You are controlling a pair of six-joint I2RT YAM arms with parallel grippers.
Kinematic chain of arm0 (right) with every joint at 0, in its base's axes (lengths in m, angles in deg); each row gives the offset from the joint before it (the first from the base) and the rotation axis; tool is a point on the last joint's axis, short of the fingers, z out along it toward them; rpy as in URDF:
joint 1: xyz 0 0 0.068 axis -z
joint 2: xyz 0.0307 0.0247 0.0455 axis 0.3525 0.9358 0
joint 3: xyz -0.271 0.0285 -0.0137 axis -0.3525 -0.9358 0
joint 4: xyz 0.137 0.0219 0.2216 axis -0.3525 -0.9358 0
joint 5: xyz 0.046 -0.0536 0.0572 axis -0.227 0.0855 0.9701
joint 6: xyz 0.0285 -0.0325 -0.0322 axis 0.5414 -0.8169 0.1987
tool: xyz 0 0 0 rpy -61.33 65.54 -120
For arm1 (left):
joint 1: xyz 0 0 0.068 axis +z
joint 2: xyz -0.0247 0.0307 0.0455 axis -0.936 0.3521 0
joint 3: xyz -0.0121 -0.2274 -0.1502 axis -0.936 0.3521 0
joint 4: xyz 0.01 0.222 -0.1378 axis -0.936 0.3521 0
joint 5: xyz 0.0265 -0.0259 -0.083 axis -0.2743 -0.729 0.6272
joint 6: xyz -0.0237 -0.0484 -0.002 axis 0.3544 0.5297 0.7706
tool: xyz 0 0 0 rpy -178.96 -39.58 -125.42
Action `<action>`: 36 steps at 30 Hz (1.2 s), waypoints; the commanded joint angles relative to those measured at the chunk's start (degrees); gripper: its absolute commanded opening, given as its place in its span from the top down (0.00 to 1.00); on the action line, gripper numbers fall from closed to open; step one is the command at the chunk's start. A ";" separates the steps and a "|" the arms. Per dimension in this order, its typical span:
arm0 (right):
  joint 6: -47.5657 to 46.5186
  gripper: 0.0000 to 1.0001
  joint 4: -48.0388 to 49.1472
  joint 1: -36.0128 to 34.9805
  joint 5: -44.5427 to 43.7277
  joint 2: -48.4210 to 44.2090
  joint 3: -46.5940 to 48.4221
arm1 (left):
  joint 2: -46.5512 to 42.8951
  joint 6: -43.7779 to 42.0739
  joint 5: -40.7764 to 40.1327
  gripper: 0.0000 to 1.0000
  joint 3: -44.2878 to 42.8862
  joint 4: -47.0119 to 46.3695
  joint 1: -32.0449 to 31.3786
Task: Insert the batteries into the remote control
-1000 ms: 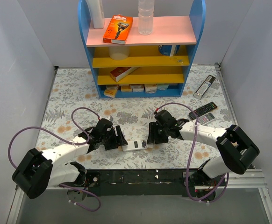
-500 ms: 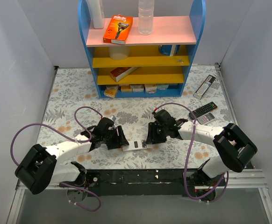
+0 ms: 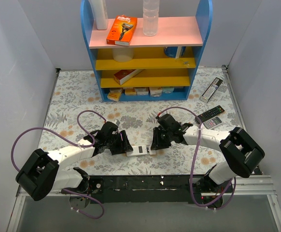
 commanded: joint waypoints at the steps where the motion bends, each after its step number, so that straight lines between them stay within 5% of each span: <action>1: -0.33 0.65 0.62 -1.15 -0.49 1.29 3.04 | 0.22 -1.01 -0.13 0.48 -0.37 1.74 -0.21; 23: 2.40 0.69 -1.41 -3.70 -10.16 -1.16 3.92 | 0.05 -0.66 0.05 0.48 0.07 1.48 -0.21; 36: 1.43 0.55 0.53 -4.23 -9.28 -4.77 2.78 | -0.04 -0.57 0.05 0.45 0.07 1.57 -0.21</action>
